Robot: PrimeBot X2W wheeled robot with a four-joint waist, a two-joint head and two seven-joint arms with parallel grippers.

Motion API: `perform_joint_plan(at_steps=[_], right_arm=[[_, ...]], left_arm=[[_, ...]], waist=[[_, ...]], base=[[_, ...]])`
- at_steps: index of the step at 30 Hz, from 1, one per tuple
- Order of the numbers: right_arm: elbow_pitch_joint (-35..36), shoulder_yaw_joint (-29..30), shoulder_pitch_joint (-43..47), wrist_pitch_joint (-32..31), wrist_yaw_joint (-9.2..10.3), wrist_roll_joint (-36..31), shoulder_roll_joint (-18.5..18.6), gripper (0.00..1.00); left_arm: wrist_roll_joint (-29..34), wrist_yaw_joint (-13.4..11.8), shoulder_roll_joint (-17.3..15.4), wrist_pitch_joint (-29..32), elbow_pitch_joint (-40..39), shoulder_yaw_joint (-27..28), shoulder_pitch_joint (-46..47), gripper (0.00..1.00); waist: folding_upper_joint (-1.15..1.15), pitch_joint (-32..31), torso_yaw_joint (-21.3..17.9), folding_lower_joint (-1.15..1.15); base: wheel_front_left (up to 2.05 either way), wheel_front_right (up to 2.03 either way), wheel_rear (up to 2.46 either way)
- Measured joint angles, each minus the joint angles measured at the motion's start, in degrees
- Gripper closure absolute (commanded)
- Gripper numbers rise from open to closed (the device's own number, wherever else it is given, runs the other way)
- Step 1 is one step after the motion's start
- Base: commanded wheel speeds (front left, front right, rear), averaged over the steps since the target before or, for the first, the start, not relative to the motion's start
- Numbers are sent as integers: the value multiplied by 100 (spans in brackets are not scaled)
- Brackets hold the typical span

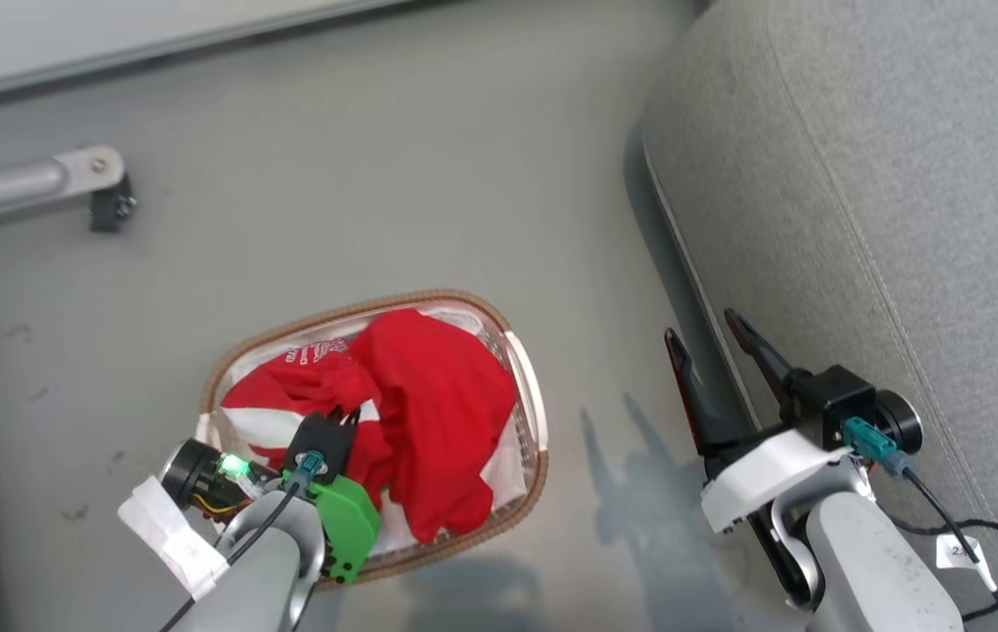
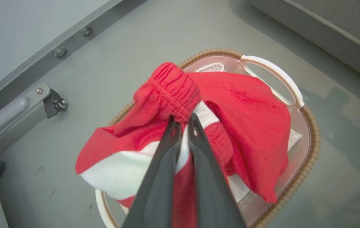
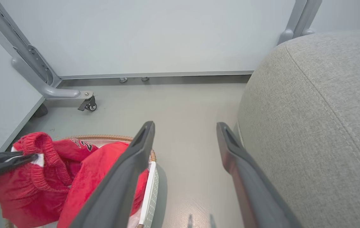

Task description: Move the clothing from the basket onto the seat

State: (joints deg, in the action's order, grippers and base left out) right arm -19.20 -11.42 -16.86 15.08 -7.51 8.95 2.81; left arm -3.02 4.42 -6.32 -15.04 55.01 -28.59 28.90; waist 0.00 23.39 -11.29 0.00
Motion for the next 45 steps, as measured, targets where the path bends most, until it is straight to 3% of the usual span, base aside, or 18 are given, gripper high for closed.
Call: perform_joint_plan(at_steps=[7, 18, 27, 36, 45], right_arm=[[-74, 36, 287, 0, 0, -98, -3, 0], [-224, 7, 765, 0, 0, -108, 0, 0], [-327, -207, 1101, 0, 0, -90, 69, 0], [-219, -985, 1099, 0, 0, -96, 151, 0], [-8, -2072, 85, 1, 0, -261, 125, 0]], left_arm=[[-342, -86, 122, -9, -1235, 381, -488, 100], [-565, 47, 313, -9, -2863, 802, -890, 100], [-1059, 59, 342, -9, -3864, 768, -1022, 100], [-1343, -42, 346, -9, -4155, 444, -1071, 100], [-1460, -89, 346, -9, -4178, 185, -1059, 100]], waist=[[0, -601, 250, 0], [0, -1425, 538, 0], [0, -1974, 606, 0], [0, -2170, 682, 0], [0, -2080, 786, 0]], base=[[0, 0, 0], [0, 0, 0], [0, 0, 0], [0, 0, 0], [0, 0, 0]])
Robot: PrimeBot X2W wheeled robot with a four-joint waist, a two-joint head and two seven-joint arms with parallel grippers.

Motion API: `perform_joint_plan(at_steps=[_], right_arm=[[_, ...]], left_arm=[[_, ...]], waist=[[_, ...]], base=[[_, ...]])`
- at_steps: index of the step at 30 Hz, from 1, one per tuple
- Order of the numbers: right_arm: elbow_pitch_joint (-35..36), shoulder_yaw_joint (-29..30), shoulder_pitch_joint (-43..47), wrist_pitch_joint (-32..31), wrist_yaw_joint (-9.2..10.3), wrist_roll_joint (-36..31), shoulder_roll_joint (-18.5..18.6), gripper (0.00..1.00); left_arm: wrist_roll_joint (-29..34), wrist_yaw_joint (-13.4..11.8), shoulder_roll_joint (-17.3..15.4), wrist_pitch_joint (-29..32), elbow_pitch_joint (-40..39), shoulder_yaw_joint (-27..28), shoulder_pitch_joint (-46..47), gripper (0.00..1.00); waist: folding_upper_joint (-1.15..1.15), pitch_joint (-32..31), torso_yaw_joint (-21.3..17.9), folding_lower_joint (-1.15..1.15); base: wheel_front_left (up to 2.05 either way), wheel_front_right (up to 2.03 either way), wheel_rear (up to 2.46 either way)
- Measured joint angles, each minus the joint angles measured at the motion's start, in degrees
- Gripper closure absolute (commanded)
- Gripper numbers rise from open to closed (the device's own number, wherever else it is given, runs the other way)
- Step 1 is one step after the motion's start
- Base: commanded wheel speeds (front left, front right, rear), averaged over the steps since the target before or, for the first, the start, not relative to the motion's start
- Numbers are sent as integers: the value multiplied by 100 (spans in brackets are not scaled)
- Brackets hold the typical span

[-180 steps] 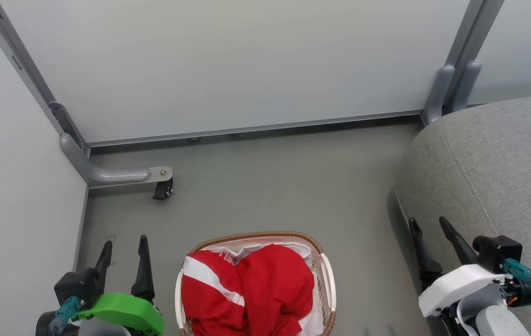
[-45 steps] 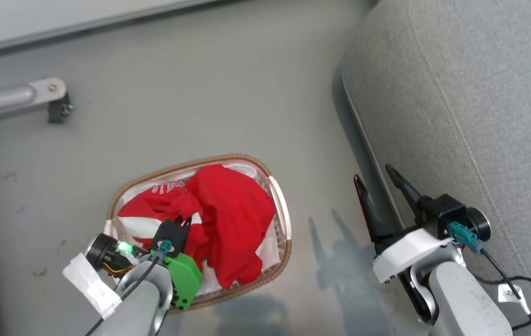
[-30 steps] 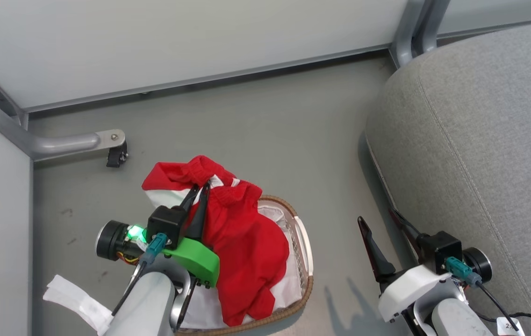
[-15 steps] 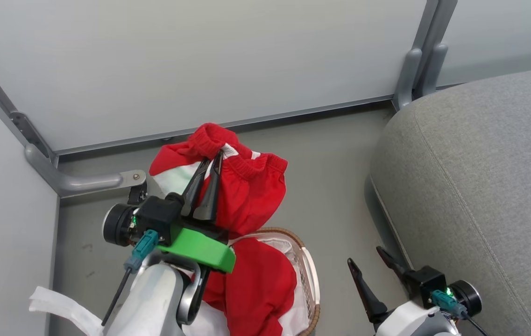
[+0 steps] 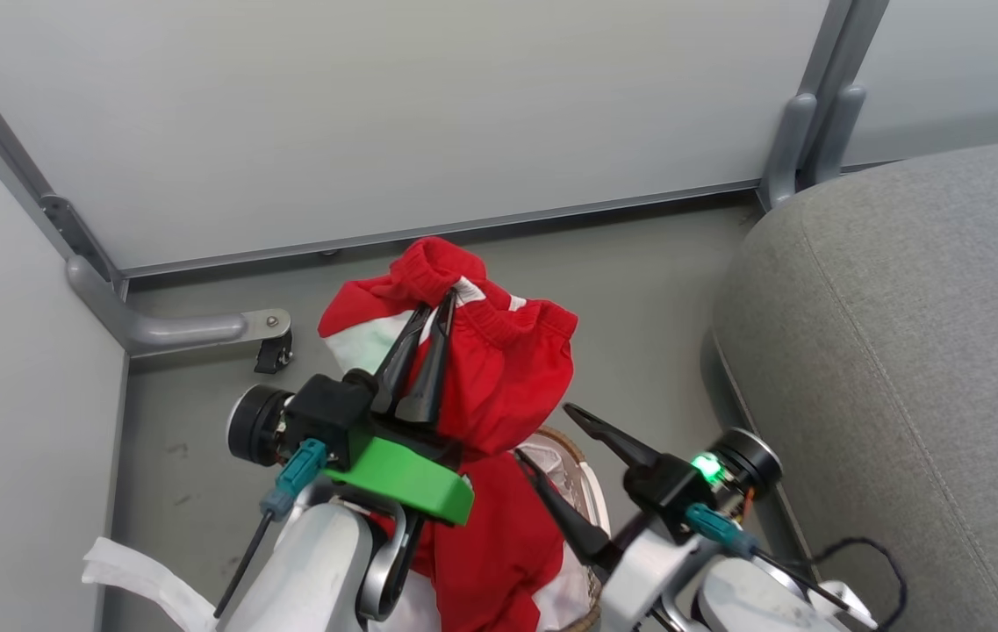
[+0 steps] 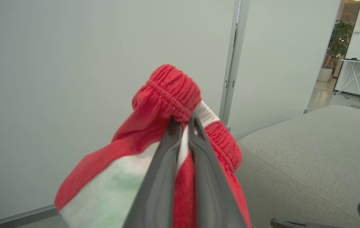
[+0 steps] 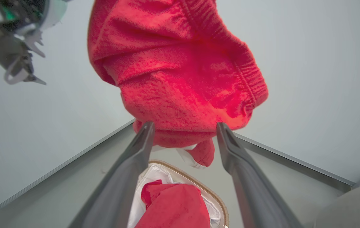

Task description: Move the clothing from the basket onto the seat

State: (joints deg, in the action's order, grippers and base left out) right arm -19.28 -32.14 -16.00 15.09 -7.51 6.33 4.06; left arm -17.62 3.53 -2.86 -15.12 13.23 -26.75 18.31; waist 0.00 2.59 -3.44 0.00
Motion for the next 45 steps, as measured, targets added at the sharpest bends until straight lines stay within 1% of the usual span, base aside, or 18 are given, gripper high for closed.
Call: perform_joint_plan(at_steps=[4, 11, 14, 15, 16, 17, 23, 27, 28, 29, 32, 34, 41, 45], right_arm=[[-212, -277, -361, 0, 0, -20, -63, 0], [-888, -635, -960, 0, 0, 43, -109, 0], [-1018, -800, -1123, 0, -1, 210, -119, 0], [-1055, -822, -1159, 0, -1, 257, -127, 30], [-1088, -836, -1186, 0, 0, 309, -125, 71], [-1152, -859, -1211, 0, 0, 393, -122, 100], [-1289, -884, -1276, 0, 0, 679, -123, 100], [-1270, -868, -1275, 0, 0, 792, -124, 100], [-1250, -859, -1274, 0, -1, 814, -126, 100], [-1223, -833, -1271, 0, 0, 835, -124, 100], [-1040, -662, -1206, 0, -1, 888, -126, 100], [-856, -550, -1065, 0, 0, 881, -116, 100], [-455, -235, -665, -1, -1, 759, -123, 100], [-270, -34, -441, 0, -1, 705, -120, 100]], left_arm=[[-38, -1, 0, 0, 9, -110, 30, 100], [-145, 0, 2, 0, 47, -325, 146, 100], [-203, 7, 2, 0, 46, -480, 193, 100], [-216, 8, 1, 0, 46, -519, 199, 100], [-260, 8, 1, 0, 51, -570, 201, 100], [-271, 8, 1, 0, 51, -626, 203, 100], [-349, -1, 2, 0, 64, -744, 209, 100], [-338, -32, 1, 0, 74, -699, 209, 100], [-331, -54, 1, 0, 70, -672, 209, 68], [-315, -66, 3, -2, 98, -648, 207, 0], [-297, -109, 3, -1, 171, -519, 190, 0], [-210, -119, 4, -2, 183, -381, 182, 0], [154, 1, 4, -2, 355, -148, 68, 0], [327, 79, 8, -2, 379, -22, 2, 0]], waist=[[0, 39, 69, 0], [0, 112, 246, 0], [0, 143, 344, 0], [0, 149, 371, 0], [0, 155, 405, 0], [0, 161, 440, 0], [0, 176, 575, 0], [0, 174, 544, 0], [0, 172, 525, 0], [0, 170, 497, 0], [0, 169, 383, 0], [0, 185, 220, 0], [0, 264, -354, 0], [0, 322, -781, 0]], base=[[0, 0, 0], [0, 0, 0], [0, 0, 0], [0, 0, 0], [0, 0, 0], [0, 0, 0], [0, 0, 0], [0, 0, 0], [0, 0, 0], [0, 0, 0], [0, 0, 0], [0, 0, 0], [0, 0, 0], [0, 0, 0]])
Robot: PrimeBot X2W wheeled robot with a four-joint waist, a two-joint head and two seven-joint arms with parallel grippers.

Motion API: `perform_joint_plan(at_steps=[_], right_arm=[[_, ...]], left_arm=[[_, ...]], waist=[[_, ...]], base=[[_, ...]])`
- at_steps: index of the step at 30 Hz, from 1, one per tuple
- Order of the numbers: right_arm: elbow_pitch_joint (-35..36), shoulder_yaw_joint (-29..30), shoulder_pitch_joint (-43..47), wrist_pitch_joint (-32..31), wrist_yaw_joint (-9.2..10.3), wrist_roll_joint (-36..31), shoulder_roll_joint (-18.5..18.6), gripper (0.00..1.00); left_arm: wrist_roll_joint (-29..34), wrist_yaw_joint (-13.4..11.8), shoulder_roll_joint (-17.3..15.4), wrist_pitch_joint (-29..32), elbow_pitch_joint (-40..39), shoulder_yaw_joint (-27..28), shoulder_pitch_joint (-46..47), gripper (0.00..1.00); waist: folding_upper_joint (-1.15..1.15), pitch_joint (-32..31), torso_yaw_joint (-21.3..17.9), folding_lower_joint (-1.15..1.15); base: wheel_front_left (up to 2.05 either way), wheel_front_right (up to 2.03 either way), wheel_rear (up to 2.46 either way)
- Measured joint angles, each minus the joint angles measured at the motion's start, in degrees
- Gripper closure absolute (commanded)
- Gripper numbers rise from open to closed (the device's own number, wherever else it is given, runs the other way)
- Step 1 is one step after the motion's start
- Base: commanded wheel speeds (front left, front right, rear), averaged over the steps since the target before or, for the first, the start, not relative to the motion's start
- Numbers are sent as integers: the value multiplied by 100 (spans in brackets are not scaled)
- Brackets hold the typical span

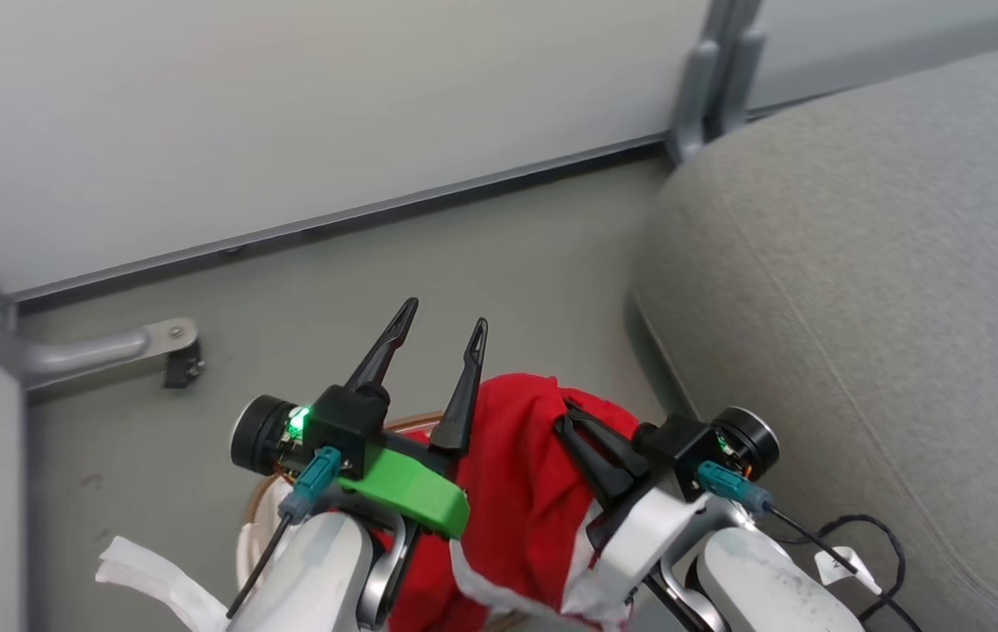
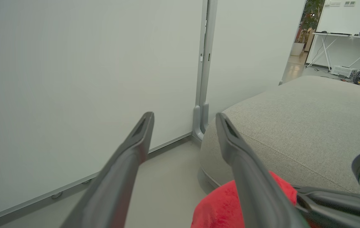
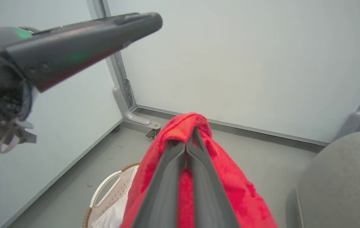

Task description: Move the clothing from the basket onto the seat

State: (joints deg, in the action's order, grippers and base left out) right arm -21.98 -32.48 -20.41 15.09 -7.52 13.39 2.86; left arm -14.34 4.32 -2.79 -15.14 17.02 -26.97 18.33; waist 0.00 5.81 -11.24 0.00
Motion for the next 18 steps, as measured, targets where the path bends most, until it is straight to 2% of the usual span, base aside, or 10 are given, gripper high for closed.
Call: perform_joint_plan(at_steps=[10, 13, 18], right_arm=[[231, 432, 414, -1, 0, -121, 3, 100], [382, 779, 549, 0, 0, -181, 7, 100], [645, 1294, 737, -1, 0, -307, 11, 100]], left_arm=[[339, 176, 2, 1, 93, 141, -188, 0], [343, 232, 3, 0, 163, -5, -182, 0], [354, 280, 8, 0, 280, -310, -47, 0]], waist=[[0, 154, -1199, 0], [0, 220, -1536, 0], [0, 389, -1868, 0]], base=[[0, 0, 0], [0, 0, 0], [0, 0, 0]])
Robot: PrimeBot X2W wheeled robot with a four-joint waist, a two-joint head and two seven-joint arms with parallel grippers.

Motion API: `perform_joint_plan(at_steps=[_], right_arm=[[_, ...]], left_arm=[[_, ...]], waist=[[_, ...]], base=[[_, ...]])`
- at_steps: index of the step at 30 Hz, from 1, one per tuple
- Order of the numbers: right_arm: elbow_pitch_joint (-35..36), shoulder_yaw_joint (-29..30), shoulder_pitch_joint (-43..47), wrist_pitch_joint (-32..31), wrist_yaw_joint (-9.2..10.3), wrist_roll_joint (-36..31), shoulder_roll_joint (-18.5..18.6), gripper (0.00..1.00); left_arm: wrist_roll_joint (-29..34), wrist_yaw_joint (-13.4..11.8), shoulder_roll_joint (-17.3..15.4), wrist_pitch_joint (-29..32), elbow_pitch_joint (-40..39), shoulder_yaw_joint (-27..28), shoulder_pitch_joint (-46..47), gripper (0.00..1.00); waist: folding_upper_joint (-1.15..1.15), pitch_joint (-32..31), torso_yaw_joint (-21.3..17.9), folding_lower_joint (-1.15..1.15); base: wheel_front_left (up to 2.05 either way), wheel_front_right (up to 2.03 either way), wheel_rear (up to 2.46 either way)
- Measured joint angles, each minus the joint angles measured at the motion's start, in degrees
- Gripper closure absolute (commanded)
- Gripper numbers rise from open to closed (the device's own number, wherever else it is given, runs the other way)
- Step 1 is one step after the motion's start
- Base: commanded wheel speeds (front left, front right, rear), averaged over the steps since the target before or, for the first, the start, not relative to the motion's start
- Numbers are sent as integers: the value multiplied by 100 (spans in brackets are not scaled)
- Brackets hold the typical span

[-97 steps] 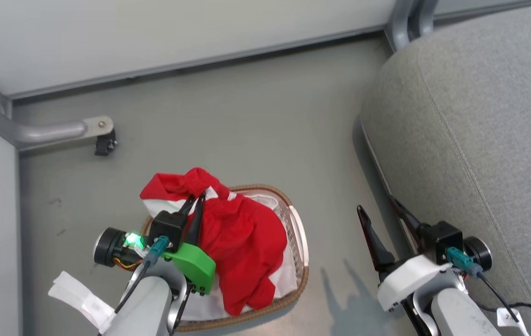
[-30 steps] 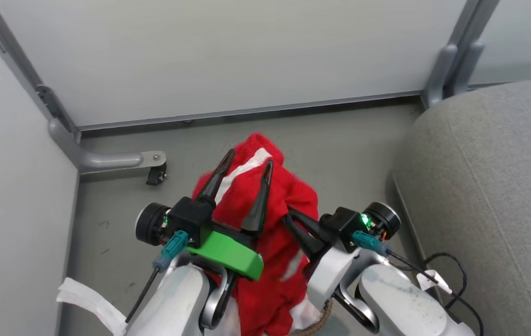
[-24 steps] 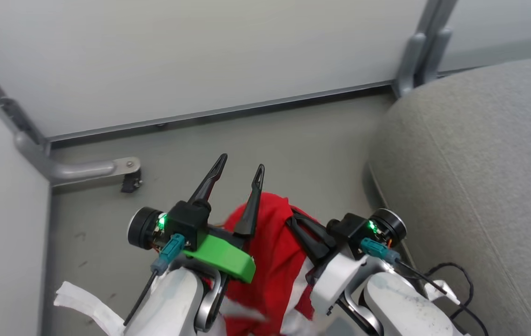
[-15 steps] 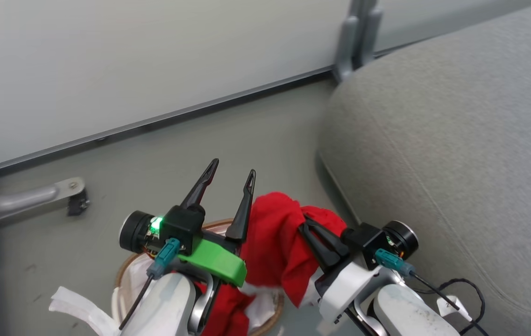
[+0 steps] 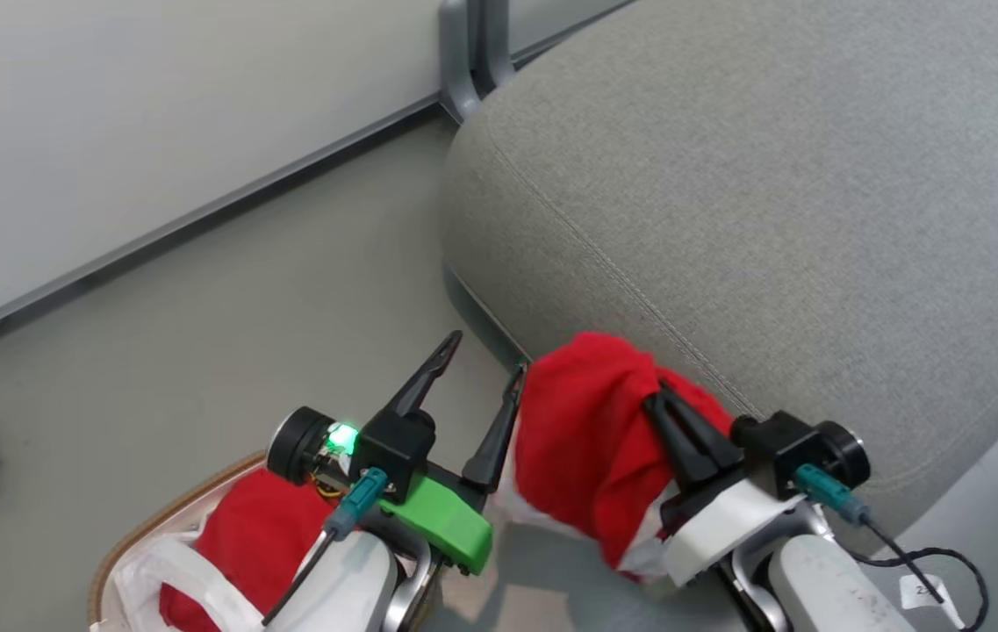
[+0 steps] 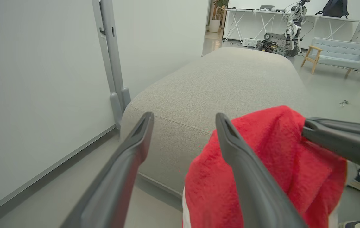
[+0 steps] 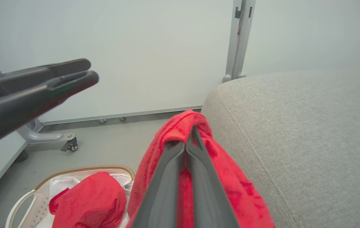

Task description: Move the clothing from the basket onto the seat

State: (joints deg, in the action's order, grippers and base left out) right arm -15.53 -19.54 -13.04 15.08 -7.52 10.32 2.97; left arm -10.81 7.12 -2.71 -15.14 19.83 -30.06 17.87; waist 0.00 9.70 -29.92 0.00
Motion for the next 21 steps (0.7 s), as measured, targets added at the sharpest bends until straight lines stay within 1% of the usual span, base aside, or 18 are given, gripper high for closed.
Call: perform_joint_plan(at_steps=[5, 8, 11, 15, 17, 21], right_arm=[[238, 391, -64, 0, 0, -233, 1, 100], [312, 449, -526, 0, -1, -491, 73, 100], [335, 582, -1188, 0, -1, -667, 431, 100], [123, 726, -2150, 1, -1, -859, 926, 100], [-77, 810, -2697, 1, -1, -933, 1158, 100], [-501, 955, -3662, 1, -1, -1016, 1459, 100]], left_arm=[[2, 20, 0, 1, 86, -201, 67, 0], [36, 20, -44, 1, 84, -236, 131, 0], [37, 21, -209, 1, 58, -265, 158, 0], [53, 21, -415, 1, -3, -265, 173, 0], [83, 22, -543, 0, -60, -224, 202, 0], [154, 25, -731, 1, -167, -111, 263, 0]], waist=[[0, 233, -132, 0], [0, 397, -168, 0], [0, 594, -187, 0], [0, 891, -201, 0], [0, 1058, -205, 0], [0, 1383, -206, 0]], base=[[5, 5, 5], [10, 10, 10], [0, 0, 0], [0, 0, 0], [0, 0, 0], [0, 0, 0]])
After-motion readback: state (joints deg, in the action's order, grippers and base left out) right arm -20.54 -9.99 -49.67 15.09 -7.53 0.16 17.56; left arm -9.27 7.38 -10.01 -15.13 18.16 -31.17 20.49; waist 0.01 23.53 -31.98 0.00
